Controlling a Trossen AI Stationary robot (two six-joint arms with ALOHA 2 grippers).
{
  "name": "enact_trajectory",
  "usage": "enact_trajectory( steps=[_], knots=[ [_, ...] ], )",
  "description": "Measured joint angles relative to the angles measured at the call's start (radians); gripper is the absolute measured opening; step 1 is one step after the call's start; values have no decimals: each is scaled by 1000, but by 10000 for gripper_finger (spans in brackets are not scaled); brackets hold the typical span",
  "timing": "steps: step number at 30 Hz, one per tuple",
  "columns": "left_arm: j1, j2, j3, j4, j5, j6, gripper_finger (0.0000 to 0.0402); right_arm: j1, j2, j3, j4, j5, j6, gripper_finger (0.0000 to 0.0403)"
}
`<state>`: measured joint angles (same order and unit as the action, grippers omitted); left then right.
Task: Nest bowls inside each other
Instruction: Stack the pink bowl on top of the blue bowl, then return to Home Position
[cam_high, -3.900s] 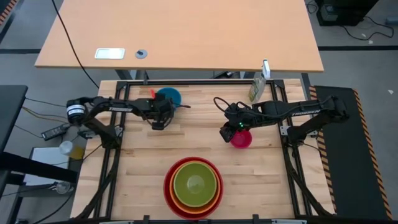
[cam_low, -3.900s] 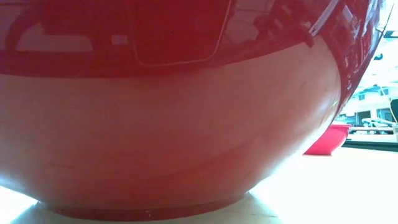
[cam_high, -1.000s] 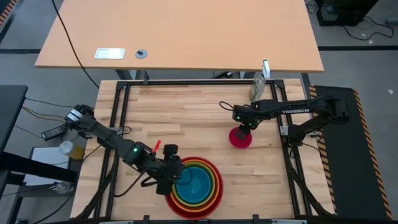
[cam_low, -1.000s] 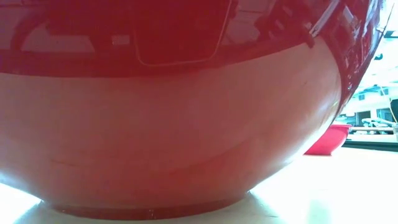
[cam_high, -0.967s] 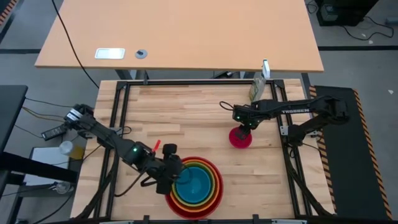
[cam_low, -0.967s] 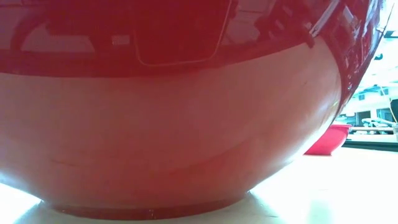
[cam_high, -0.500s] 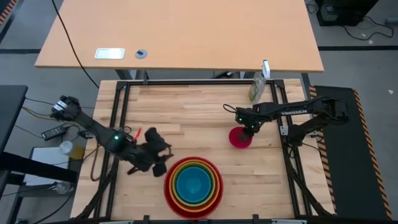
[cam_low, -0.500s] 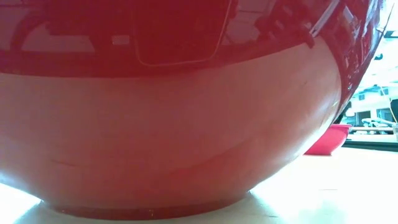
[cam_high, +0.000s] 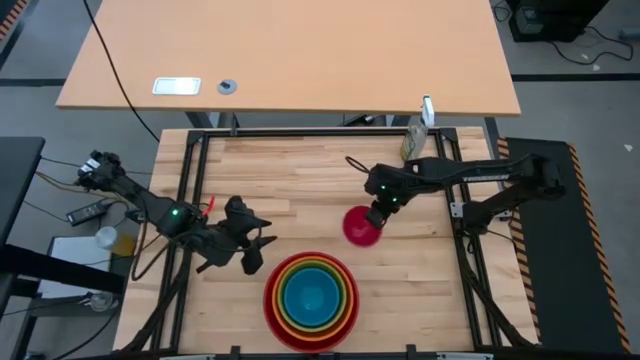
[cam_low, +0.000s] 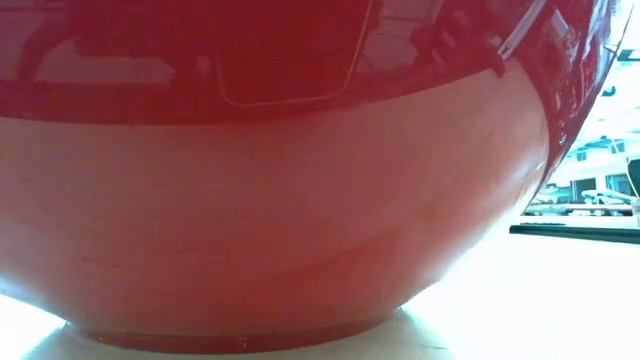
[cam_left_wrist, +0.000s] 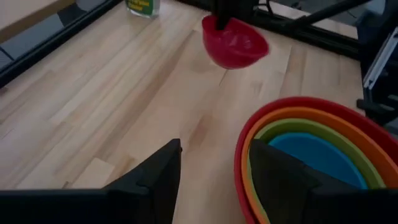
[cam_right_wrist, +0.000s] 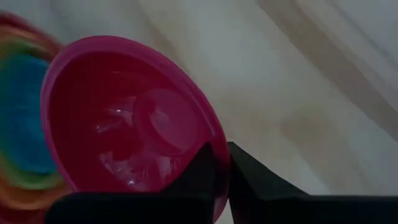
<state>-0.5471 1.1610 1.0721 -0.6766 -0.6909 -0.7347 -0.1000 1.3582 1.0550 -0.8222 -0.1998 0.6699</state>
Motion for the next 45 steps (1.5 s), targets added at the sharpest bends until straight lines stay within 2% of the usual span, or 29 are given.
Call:
enact_trajectory(
  steps=[7,17,24,28,33,35,39,45],
  knots=[
    [-31,-21,0,69,-16,83,192,186,24,199,54,137,123,30],
    [-151,-55,0,164,-56,96,192,431,241,232,417,181,325,33],
    [-192,-56,0,188,-57,87,192,490,441,380,328,237,330,34],
    [-193,-56,0,188,-57,88,192,486,511,426,313,198,263,55],
    [-193,-56,0,187,-57,89,192,436,545,437,304,25,252,115],
    [-193,-56,0,187,-57,87,192,418,540,437,287,-1,268,133],
    [-200,-56,0,178,-57,83,192,408,486,436,234,98,267,145],
    [-209,-62,0,164,-23,102,189,461,323,436,130,420,238,140]
  ],
)
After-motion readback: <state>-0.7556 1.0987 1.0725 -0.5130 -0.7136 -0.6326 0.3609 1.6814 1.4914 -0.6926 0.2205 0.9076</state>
